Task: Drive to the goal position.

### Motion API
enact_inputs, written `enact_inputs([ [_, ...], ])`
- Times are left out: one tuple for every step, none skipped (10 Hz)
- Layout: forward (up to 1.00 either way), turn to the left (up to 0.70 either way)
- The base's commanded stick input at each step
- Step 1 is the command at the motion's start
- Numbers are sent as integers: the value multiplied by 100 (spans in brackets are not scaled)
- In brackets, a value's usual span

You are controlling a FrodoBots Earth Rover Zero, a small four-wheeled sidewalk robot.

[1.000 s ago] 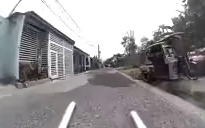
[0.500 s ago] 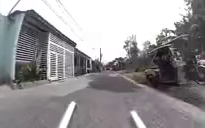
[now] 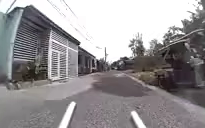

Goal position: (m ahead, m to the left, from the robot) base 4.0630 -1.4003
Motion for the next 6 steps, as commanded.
enact_inputs([
  [85,0],
  [85,0],
  [85,0],
  [85,0],
  [85,0],
  [85,0],
])
